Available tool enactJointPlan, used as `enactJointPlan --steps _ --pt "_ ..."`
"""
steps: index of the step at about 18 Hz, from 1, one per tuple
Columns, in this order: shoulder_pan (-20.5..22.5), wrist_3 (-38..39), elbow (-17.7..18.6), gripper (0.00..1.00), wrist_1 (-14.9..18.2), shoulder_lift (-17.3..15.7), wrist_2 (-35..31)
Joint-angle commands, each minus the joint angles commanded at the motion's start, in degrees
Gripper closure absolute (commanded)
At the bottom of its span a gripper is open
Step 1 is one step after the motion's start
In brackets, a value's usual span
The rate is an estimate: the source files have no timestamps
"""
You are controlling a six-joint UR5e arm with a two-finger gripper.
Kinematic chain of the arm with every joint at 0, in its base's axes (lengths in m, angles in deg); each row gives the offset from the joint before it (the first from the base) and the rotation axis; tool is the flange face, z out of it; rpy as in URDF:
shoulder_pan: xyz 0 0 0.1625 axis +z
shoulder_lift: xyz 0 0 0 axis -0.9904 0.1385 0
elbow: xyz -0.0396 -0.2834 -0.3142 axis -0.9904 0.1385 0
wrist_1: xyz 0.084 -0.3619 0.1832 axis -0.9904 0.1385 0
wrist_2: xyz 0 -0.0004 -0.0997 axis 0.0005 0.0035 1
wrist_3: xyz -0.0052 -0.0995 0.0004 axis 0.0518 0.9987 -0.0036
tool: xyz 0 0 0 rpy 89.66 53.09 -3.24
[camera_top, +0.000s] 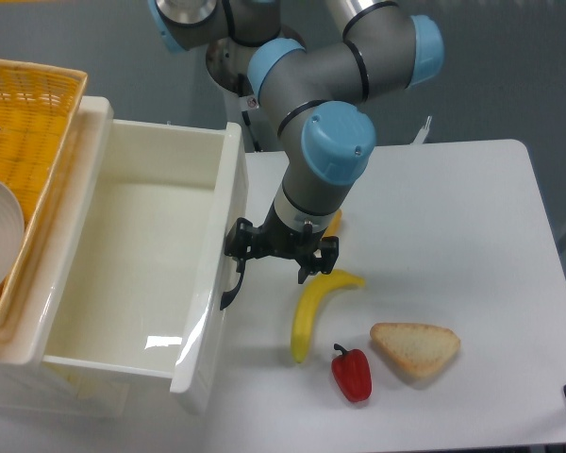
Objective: Slide the top white drawer open
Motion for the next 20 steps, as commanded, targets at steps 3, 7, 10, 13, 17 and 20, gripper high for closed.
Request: enactJointPlan --steps 3,7,10,13,17,20 --pt "0.3 0.0 0.1 0.00 0.0 0.1 1.0" --pt "0.5 -0.8 0.4 0.00 0.1 0.1 1.9" --pt "1.3 -0.8 0.4 0.00 0.3 0.1 3.3" --pt "2.2 -1.0 0.4 0.00 0.4 0.1 4.9" --pt "2.9 -1.3 0.5 0.00 0.4 0.1 5.9" --pt "3.7 -1.3 0.4 0.00 0.4 -0.2 6.2"
